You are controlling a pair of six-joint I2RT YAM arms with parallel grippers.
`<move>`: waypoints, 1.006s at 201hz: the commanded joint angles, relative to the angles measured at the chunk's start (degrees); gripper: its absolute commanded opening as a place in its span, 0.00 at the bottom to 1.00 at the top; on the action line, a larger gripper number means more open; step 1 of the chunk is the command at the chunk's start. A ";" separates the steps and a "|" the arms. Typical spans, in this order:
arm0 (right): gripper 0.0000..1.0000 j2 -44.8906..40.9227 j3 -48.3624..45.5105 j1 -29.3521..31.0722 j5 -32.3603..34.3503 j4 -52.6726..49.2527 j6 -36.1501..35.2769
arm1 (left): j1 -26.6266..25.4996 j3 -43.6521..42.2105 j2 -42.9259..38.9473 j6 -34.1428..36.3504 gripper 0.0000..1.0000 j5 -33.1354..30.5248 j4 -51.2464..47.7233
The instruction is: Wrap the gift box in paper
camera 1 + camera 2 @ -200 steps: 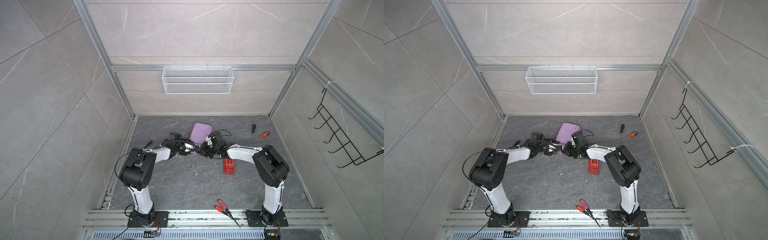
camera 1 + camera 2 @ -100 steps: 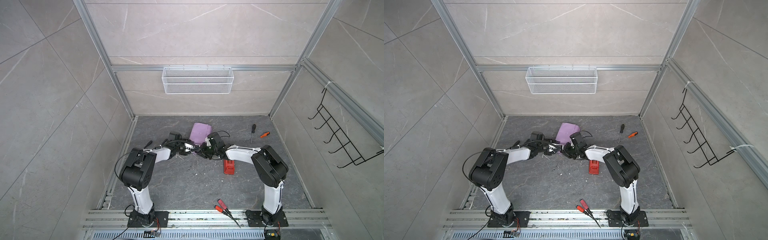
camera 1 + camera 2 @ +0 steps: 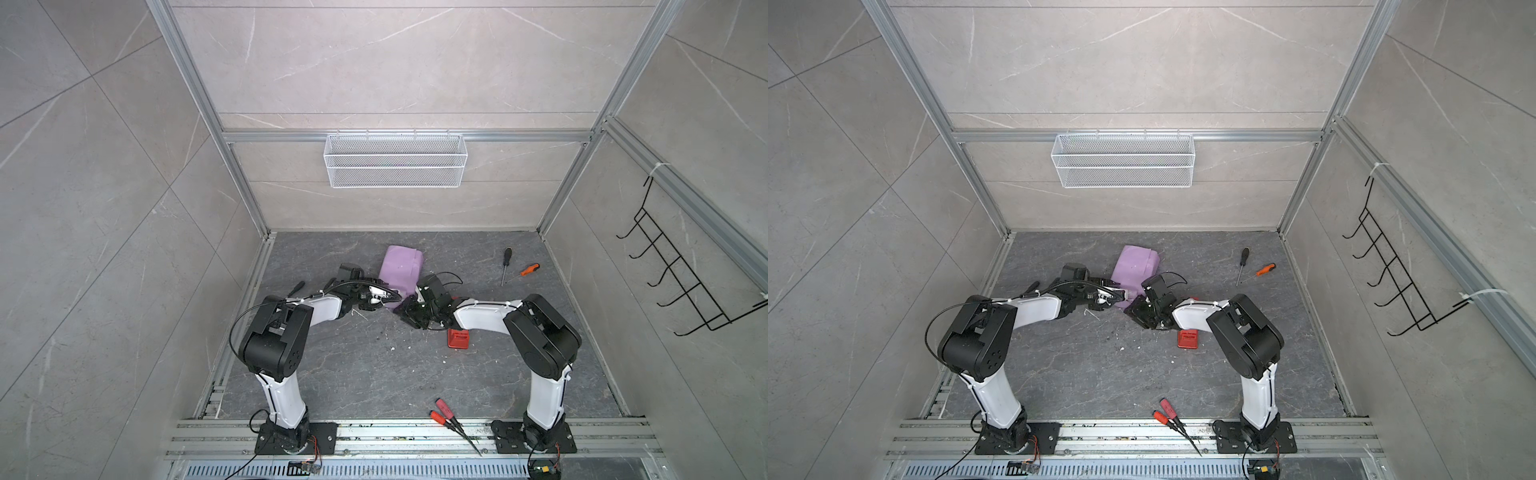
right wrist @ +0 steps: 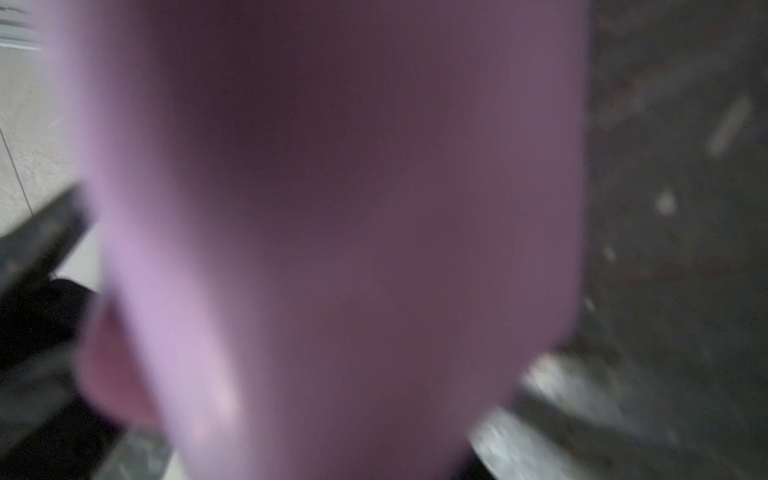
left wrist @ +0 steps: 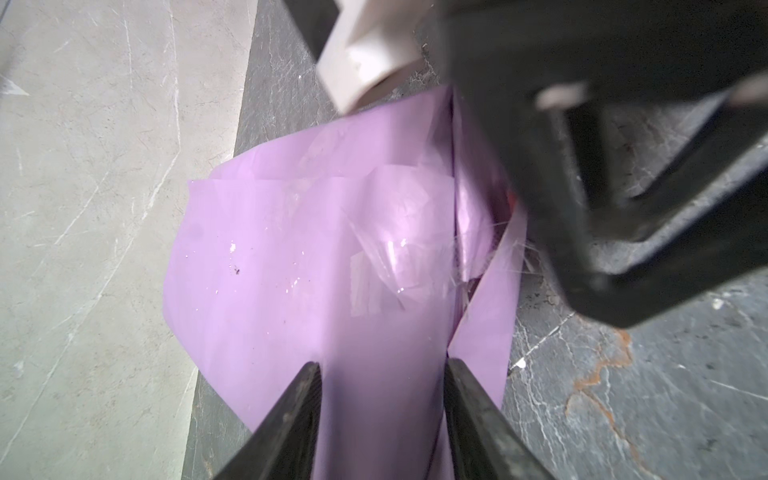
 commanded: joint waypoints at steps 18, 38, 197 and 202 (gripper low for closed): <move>0.44 -11.73 -7.73 1.43 2.27 -1.60 0.25 | -0.92 -1.55 2.70 -1.95 0.50 -1.67 -6.67; 0.28 -15.06 -6.14 1.32 1.30 -4.24 -2.94 | -1.01 -1.39 2.68 -1.98 0.50 -1.53 -6.76; 0.00 7.77 8.87 -1.21 9.15 3.37 -8.41 | -1.25 -1.33 2.28 -1.95 0.50 -1.45 -7.27; 0.00 7.96 8.64 -1.24 9.59 3.37 -8.43 | -1.25 -1.31 2.35 -1.95 0.50 -1.45 -7.21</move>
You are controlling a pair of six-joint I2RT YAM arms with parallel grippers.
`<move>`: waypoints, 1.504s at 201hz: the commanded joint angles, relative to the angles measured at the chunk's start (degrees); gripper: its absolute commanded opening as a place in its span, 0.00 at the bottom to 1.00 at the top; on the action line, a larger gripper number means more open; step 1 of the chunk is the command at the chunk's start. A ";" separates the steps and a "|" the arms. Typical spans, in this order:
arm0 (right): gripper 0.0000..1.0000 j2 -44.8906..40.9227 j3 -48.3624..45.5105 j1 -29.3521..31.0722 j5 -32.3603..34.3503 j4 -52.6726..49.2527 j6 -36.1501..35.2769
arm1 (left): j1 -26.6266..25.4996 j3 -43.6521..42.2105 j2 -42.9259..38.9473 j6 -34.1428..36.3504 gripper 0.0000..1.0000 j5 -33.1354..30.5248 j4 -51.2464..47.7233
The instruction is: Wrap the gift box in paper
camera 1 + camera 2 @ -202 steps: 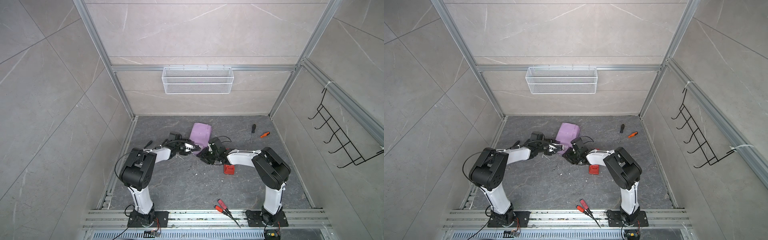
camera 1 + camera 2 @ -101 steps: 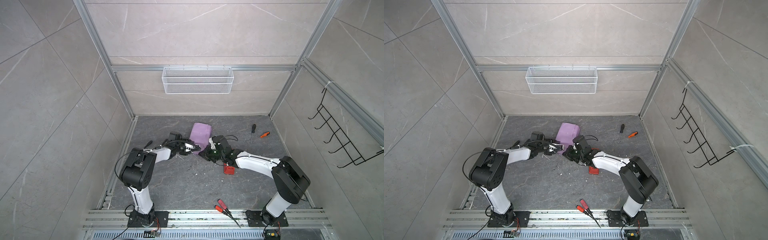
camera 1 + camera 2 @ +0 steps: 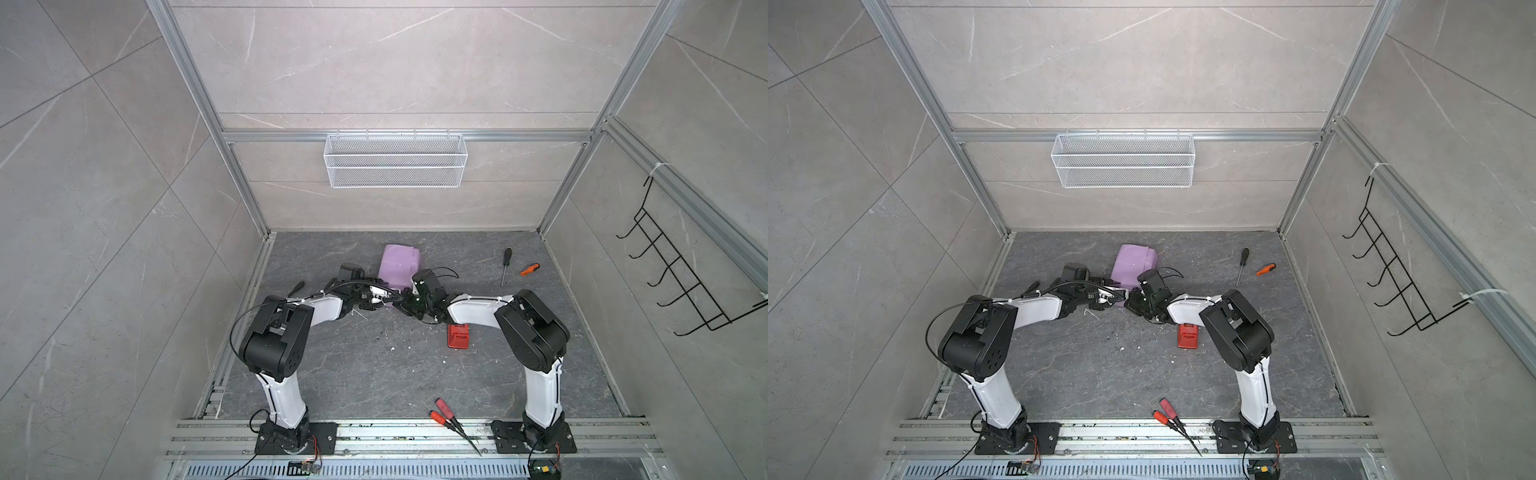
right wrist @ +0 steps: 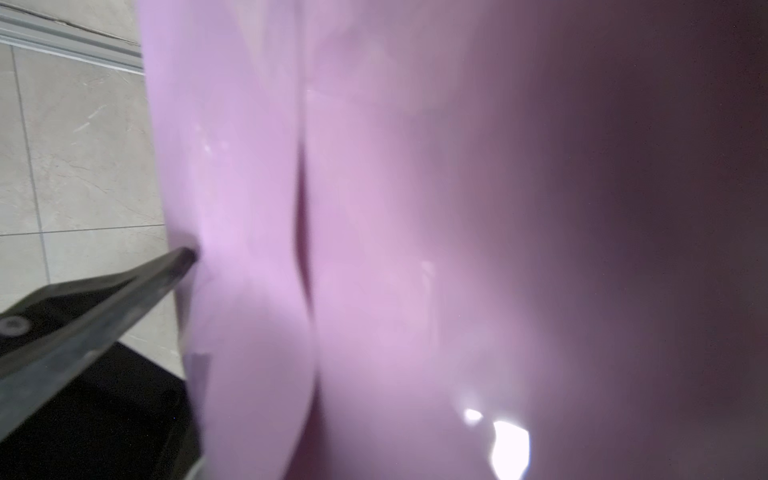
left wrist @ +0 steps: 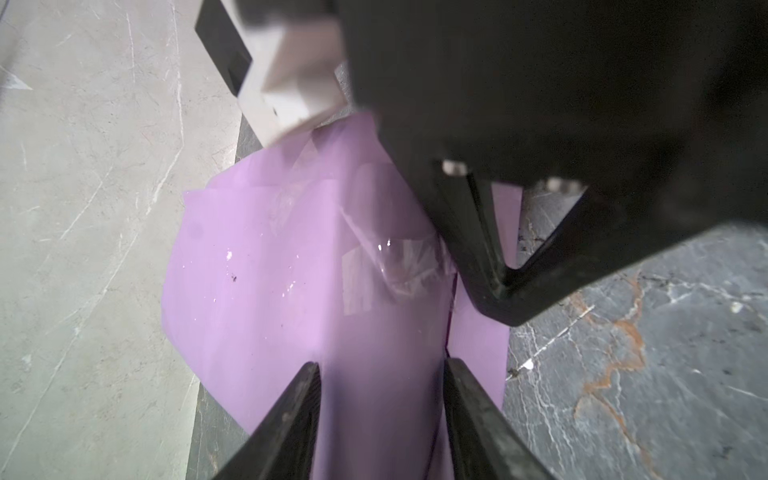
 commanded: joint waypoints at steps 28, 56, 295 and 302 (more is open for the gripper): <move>0.00 2.59 0.03 -0.31 5.05 1.98 -2.10 | -0.86 -1.47 2.51 -1.84 0.50 0.12 -7.64; 0.00 1.81 -2.43 -0.32 5.01 2.56 -2.94 | -0.94 -1.45 2.64 -1.84 0.50 0.04 -7.43; 0.13 -4.29 12.51 -7.45 -6.51 -14.21 -8.63 | 0.78 8.71 -2.24 -14.02 0.73 1.07 -19.71; 0.18 -5.48 13.30 -8.13 -6.32 -15.87 -9.56 | 1.36 10.75 -3.29 -14.39 0.76 2.13 -24.39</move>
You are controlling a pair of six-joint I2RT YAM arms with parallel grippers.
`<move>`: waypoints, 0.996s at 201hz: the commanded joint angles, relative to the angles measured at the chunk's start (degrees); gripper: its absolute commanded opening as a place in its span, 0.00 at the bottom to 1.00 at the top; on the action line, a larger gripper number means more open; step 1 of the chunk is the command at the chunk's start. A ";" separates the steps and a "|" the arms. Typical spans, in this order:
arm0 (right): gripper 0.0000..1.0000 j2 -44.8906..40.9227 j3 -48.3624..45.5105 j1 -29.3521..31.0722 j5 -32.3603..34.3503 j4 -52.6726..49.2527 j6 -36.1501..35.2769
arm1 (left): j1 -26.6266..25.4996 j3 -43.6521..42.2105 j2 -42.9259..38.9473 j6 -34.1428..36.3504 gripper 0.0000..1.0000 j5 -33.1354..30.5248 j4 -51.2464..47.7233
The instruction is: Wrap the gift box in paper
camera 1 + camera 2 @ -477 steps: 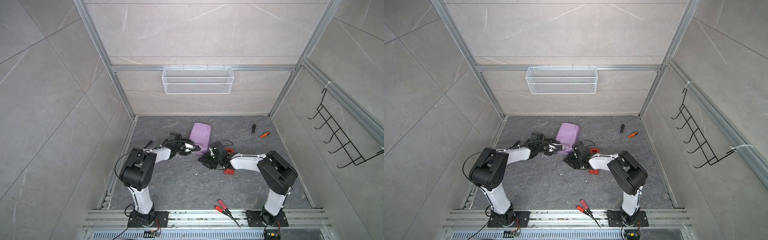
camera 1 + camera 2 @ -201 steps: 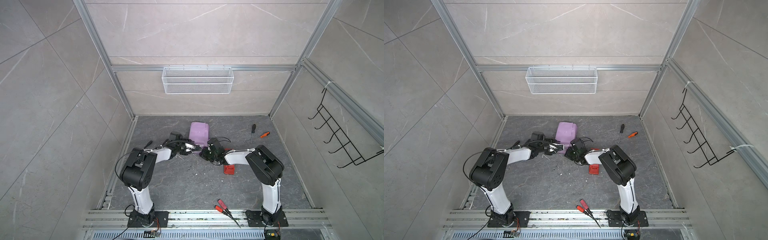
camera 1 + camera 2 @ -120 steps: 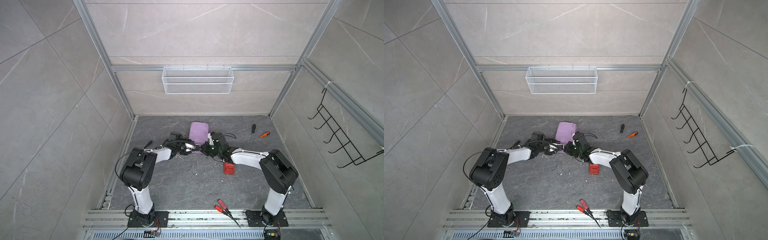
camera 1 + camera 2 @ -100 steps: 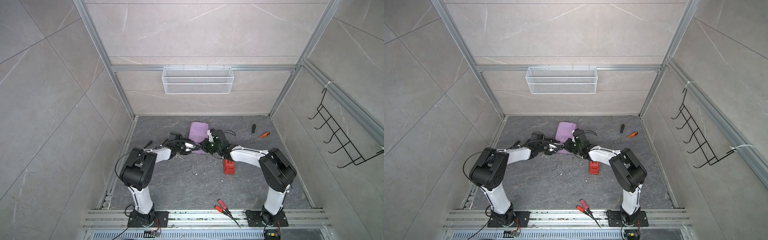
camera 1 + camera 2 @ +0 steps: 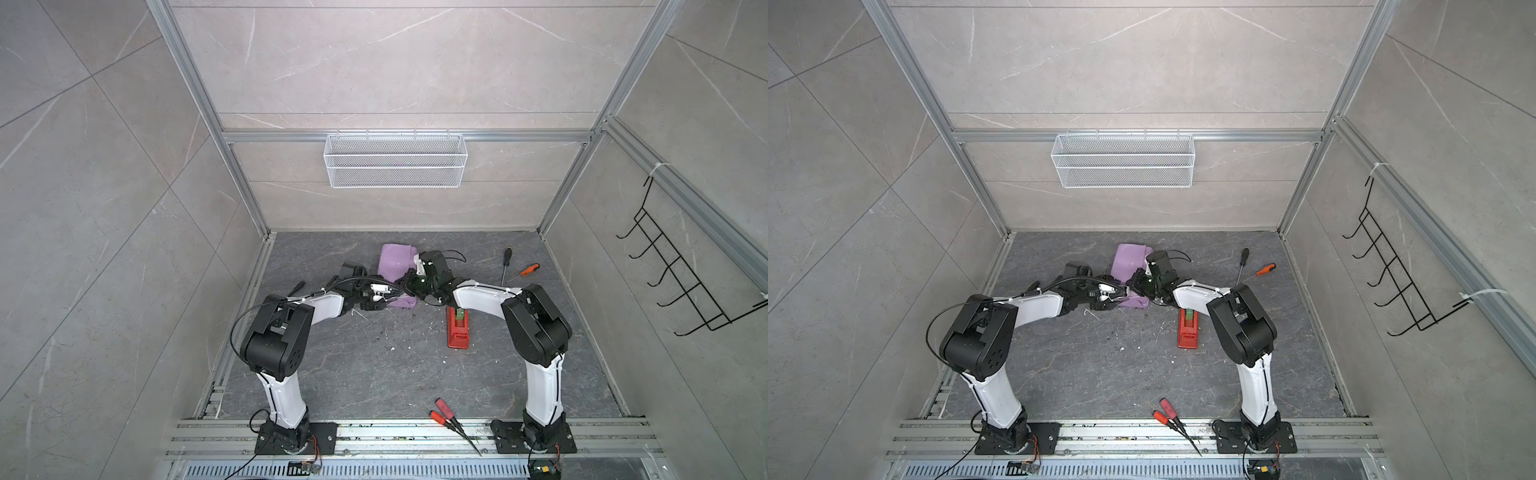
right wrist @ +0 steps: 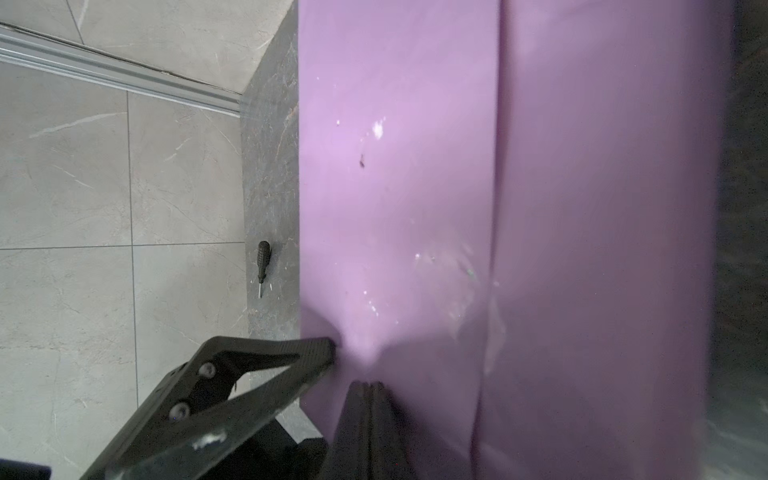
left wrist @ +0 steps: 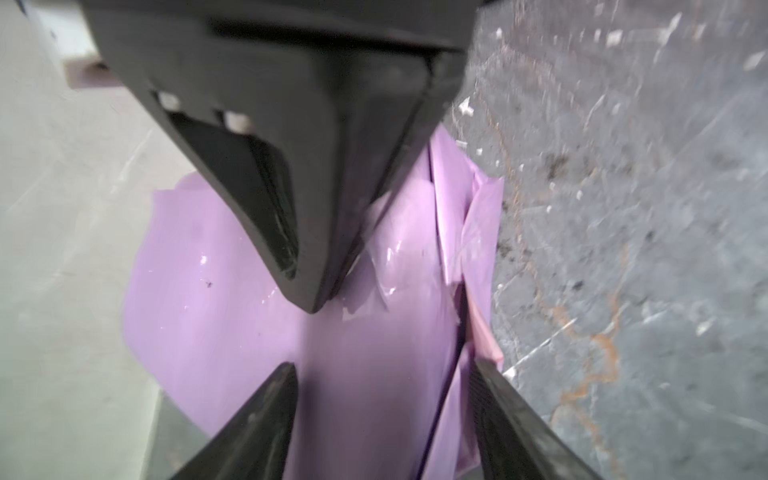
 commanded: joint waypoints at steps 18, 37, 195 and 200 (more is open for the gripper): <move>0.28 -7.06 6.09 -4.52 0.41 -15.88 -7.15 | 2.02 10.34 -6.12 -10.35 0.82 3.17 -24.19; 0.39 -6.60 8.11 -6.98 0.51 -20.79 -9.28 | 2.76 13.84 -8.07 -18.70 0.84 3.23 -28.90; 0.00 -8.21 1.45 -0.29 -16.49 -14.63 -11.59 | 8.64 30.48 6.94 -64.14 1.00 10.22 -36.68; 0.00 -8.31 0.75 -0.19 -16.54 -13.65 -10.92 | 8.64 30.72 7.27 -64.21 0.98 10.56 -36.75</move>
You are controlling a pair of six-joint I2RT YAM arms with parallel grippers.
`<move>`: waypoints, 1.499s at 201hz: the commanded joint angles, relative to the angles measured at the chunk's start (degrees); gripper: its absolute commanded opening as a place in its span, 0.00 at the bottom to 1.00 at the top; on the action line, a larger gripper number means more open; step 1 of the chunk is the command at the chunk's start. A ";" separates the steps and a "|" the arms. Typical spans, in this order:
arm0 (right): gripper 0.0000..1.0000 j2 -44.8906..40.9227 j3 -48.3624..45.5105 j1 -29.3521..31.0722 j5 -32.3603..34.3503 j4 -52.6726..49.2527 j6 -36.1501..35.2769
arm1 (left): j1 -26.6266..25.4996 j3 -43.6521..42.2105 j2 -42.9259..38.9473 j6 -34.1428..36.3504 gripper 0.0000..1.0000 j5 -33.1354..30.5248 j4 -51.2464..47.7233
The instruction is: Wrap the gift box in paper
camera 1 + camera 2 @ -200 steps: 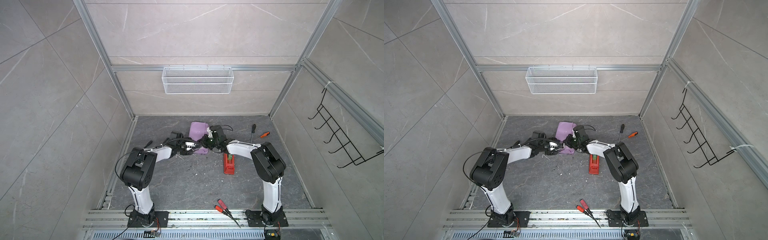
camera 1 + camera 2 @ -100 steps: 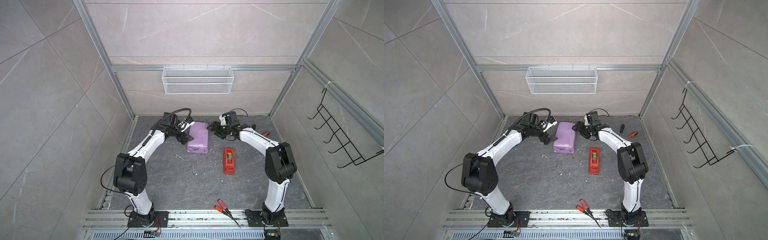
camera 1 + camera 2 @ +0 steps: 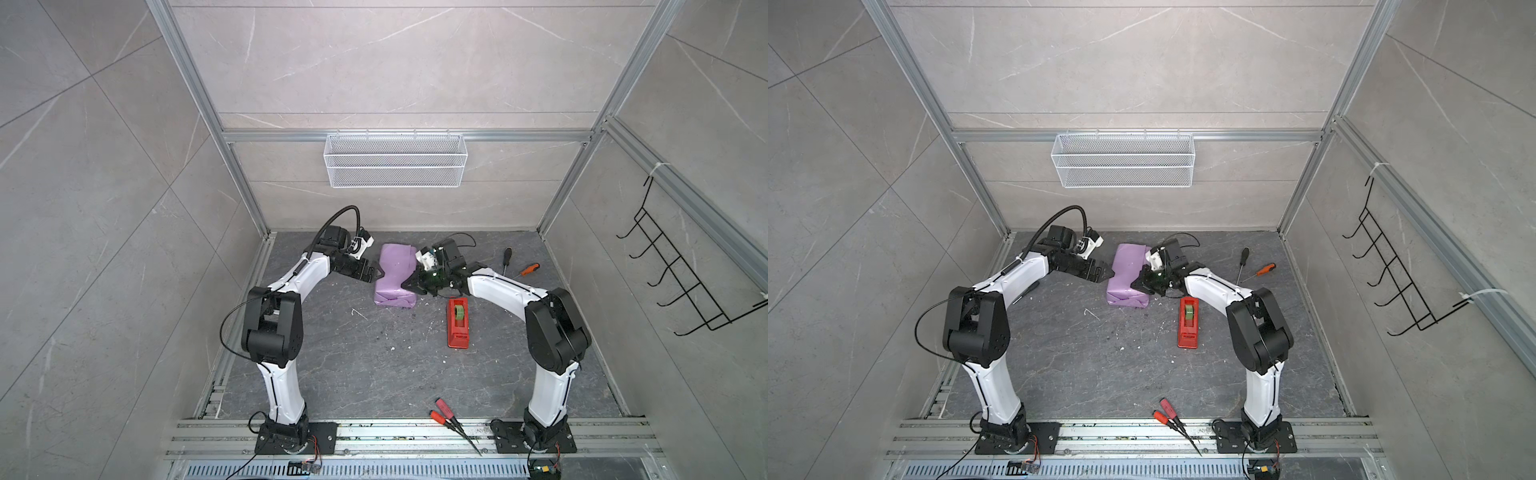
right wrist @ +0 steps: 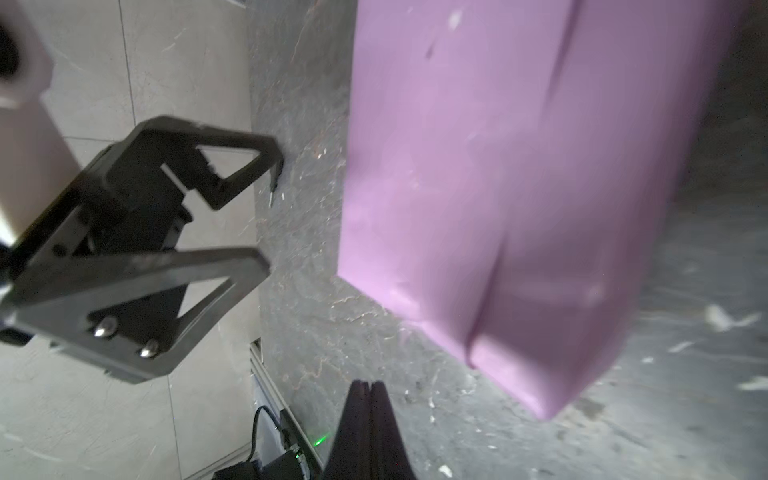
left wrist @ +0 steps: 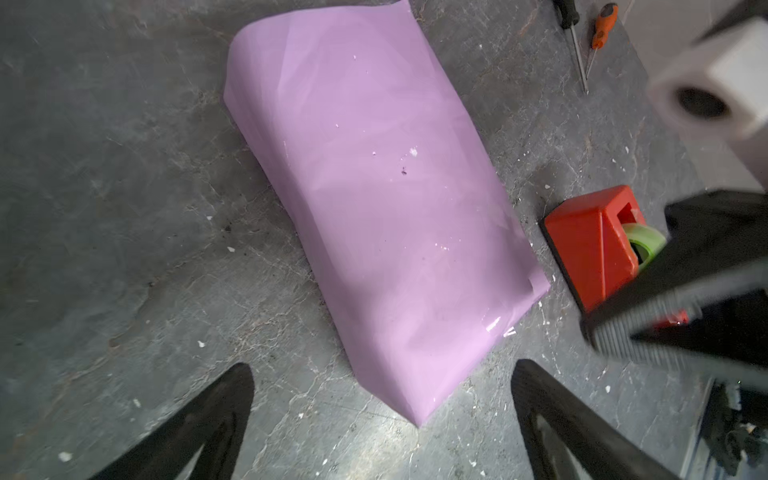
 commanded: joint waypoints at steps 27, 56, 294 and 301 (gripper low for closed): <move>0.00 0.05 -2.07 1.71 -2.83 3.97 0.57 | 0.20 4.47 3.41 -4.58 0.90 3.77 -2.41; 0.00 2.38 0.48 1.41 -1.80 3.00 -0.13 | 0.20 4.36 5.16 -3.51 0.83 0.84 -3.39; 0.00 7.74 4.54 -2.07 -4.04 0.65 -3.06 | -1.95 0.17 5.89 -1.73 0.70 -4.46 -2.15; 0.00 8.80 6.02 -2.16 -4.16 -0.30 -3.29 | -1.95 0.23 5.97 -1.79 0.70 -4.44 -2.10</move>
